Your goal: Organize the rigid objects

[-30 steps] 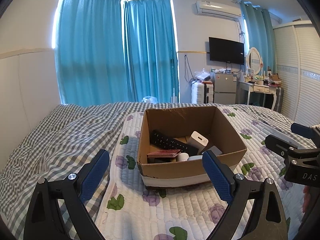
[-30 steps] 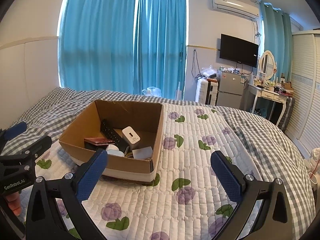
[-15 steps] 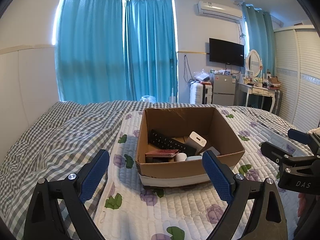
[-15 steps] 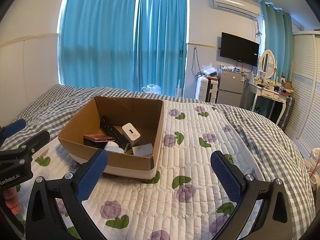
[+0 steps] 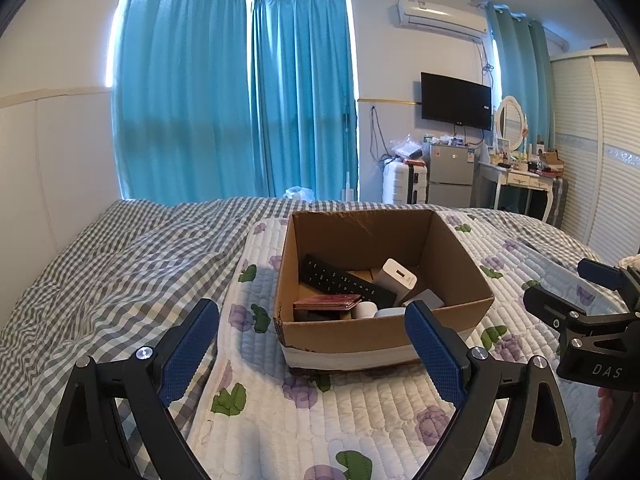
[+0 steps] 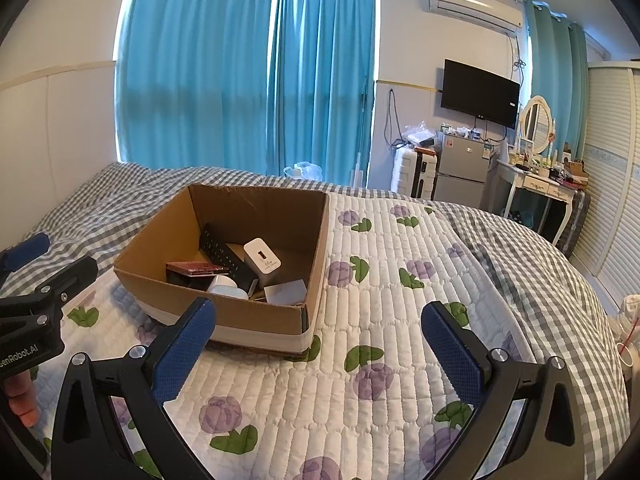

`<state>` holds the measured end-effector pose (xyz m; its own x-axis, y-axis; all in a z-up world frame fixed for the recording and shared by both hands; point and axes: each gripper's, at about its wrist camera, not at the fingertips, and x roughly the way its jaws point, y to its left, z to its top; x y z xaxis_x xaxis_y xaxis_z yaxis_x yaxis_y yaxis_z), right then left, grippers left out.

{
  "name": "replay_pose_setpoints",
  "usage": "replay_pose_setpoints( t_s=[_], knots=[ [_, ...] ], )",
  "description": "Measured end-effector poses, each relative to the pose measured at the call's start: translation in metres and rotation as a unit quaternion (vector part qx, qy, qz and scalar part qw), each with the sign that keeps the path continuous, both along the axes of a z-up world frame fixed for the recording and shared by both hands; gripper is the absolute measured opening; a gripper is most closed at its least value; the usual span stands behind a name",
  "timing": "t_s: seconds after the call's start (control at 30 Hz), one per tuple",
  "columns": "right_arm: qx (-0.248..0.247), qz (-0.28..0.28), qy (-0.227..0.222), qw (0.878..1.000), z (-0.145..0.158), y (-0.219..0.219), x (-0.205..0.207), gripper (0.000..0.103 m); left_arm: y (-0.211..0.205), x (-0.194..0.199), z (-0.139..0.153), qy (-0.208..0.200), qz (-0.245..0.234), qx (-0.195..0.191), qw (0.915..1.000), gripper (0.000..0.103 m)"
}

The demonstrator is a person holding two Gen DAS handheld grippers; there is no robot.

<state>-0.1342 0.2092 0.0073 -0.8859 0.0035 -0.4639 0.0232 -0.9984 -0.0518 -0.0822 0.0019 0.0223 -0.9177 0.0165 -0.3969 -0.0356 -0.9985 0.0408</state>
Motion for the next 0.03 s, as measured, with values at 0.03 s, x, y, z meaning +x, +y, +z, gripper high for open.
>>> replay_pose_setpoints(
  t_s=[0.03],
  knots=[
    [0.0, 0.0, 0.0, 1.0, -0.0002, 0.0001, 0.0001, 0.103, -0.0001, -0.0001, -0.0001, 0.0, 0.001, 0.0, 1.0, 0.096]
  ],
)
